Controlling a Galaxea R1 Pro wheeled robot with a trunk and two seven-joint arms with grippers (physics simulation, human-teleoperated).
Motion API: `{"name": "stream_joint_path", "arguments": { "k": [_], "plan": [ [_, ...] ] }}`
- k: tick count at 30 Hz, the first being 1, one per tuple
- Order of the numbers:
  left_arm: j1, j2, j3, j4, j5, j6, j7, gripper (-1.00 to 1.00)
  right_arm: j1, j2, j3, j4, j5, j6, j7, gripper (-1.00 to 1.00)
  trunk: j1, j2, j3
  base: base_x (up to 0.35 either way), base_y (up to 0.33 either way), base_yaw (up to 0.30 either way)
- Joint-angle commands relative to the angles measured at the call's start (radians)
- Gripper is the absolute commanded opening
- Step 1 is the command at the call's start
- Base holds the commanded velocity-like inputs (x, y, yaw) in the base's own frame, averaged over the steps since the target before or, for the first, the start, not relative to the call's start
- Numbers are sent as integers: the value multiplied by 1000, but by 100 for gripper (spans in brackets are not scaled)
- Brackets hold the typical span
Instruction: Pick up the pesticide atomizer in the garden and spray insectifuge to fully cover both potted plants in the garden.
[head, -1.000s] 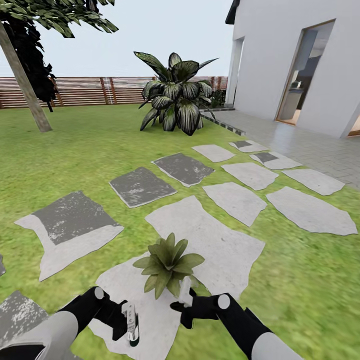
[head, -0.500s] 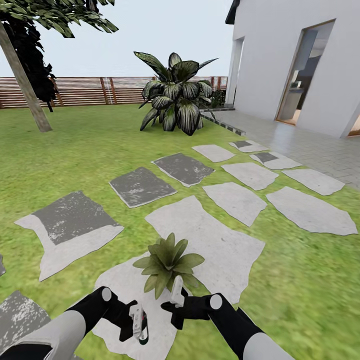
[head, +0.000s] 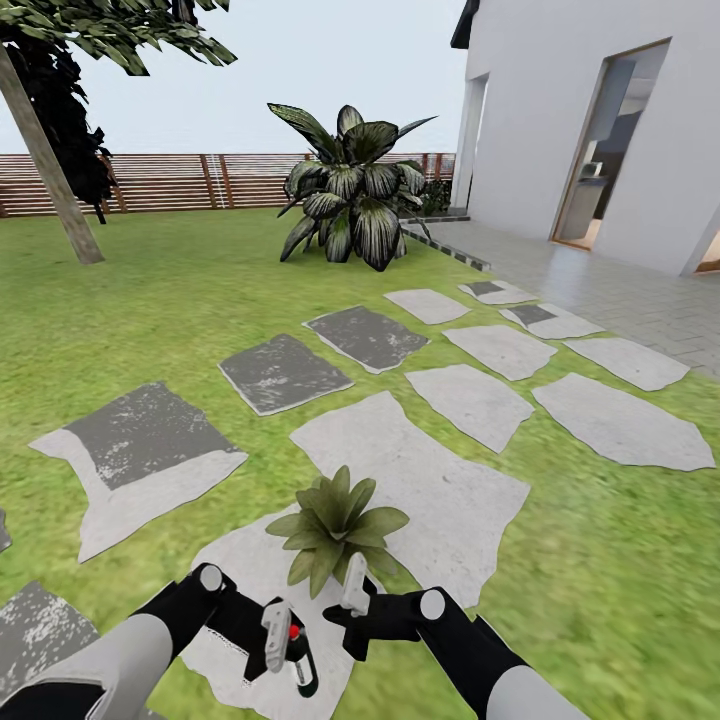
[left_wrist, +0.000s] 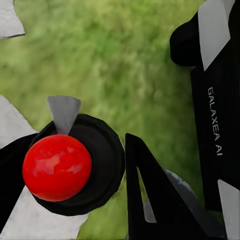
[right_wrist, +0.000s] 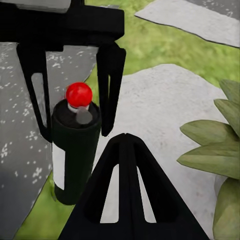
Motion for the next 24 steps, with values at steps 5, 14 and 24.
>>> {"name": "stream_joint_path", "arguments": {
  "k": [5,14,24],
  "plan": [
    [0,-4,-6,-22,2,-3,-3,-100,0,0,0,1,9,-5,0,-100,0,0,-1,0,0,0],
    [2,-5,-2,-24,2,-3,-3,-100,0,1,1,1,8,-5,1,-100,0,0,-1,0,0,0],
    [2,-9,2,-25,4,-3,0,-100,0,2,2,2,7,-5,1,-100,0,0,-1,0,0,0]
  ]
}}
